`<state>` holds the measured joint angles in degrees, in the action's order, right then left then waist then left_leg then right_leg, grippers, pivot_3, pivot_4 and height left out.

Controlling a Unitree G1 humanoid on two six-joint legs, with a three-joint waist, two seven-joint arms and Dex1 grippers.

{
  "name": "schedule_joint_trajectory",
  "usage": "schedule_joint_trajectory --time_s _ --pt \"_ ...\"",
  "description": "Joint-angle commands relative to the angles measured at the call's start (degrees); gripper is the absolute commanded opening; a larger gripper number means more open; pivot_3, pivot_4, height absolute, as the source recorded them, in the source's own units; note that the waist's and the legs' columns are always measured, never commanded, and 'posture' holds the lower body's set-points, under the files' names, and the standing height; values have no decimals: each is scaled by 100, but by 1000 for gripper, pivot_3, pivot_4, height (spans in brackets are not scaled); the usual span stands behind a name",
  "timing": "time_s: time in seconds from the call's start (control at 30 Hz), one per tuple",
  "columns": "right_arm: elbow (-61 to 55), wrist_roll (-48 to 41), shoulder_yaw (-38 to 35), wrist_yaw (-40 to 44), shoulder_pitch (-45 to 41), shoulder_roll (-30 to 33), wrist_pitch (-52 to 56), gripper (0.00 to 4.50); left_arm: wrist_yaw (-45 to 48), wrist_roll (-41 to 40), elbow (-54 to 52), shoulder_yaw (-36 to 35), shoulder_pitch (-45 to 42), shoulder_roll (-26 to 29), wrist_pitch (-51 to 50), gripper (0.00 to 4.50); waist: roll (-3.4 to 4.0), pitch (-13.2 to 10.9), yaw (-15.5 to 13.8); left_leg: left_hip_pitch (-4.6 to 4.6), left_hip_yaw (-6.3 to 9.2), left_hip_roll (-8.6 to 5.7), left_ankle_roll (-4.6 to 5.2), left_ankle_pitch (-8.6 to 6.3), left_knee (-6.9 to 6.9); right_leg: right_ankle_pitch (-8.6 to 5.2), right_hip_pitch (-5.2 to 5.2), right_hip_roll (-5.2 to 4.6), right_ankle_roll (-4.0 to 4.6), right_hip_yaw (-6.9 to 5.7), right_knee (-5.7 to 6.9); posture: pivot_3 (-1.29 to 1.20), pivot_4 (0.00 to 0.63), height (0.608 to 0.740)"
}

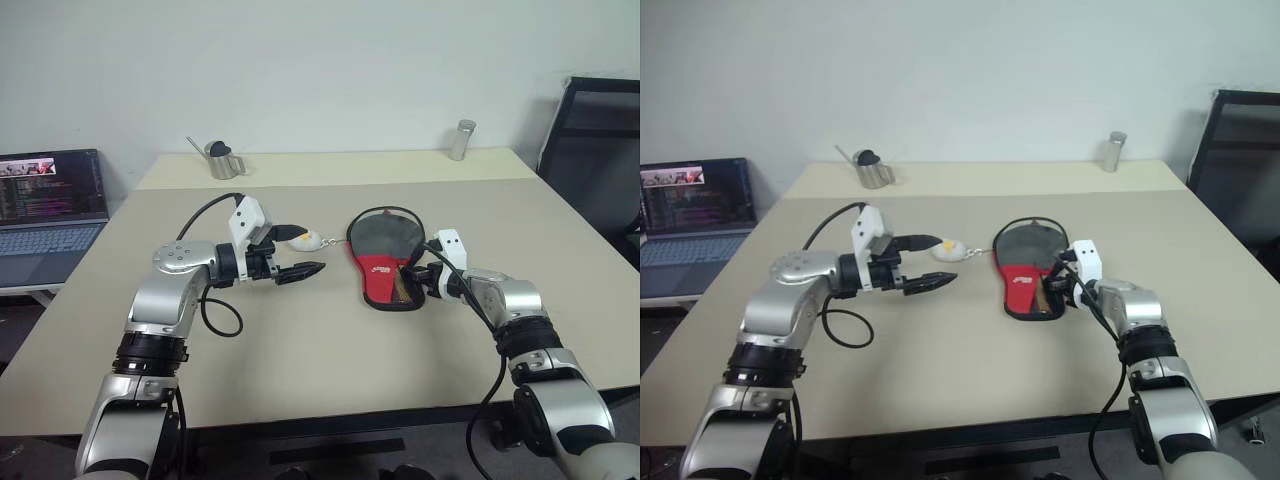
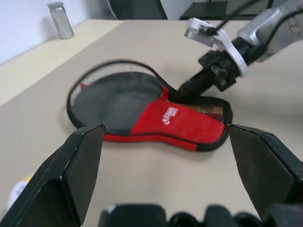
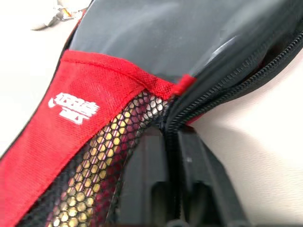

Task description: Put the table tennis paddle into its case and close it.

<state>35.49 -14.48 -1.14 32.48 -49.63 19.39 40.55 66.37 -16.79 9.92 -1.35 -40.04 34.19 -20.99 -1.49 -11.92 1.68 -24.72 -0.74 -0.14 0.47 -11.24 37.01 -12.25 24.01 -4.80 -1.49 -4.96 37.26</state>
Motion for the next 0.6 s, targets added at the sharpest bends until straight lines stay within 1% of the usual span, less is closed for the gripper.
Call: schedule_joint_trajectory --time_s 0.03,0.23,0.43,0.6 --pt "-327 -138 43 160 18 -161 360 22 333 -256 -442 0 135 280 -114 4500 0 0 15 0 -2 0 0 0 -2 0 2 0 0 2 0 0 150 740" --pt "-1151 -379 90 247 162 -396 959 22 742 -448 -703 -23 540 689 -258 4500 1 0 25 0 -9 17 -1 -1 -5 0 8 17 1 12 -2 0 150 740" --pt "-2032 -611 156 201 472 -622 1573 22 752 -819 -1370 -90 1173 853 -639 4500 2 -1 17 0 -31 60 -4 -3 -5 10 17 61 18 56 -14 0 150 740" --pt "-2842 -780 212 13 828 -765 2108 22 717 -963 -1824 -82 1652 1005 -769 4500 2 -1 12 4 -52 73 -5 -4 -6 9 24 72 17 73 -15 0 150 740"
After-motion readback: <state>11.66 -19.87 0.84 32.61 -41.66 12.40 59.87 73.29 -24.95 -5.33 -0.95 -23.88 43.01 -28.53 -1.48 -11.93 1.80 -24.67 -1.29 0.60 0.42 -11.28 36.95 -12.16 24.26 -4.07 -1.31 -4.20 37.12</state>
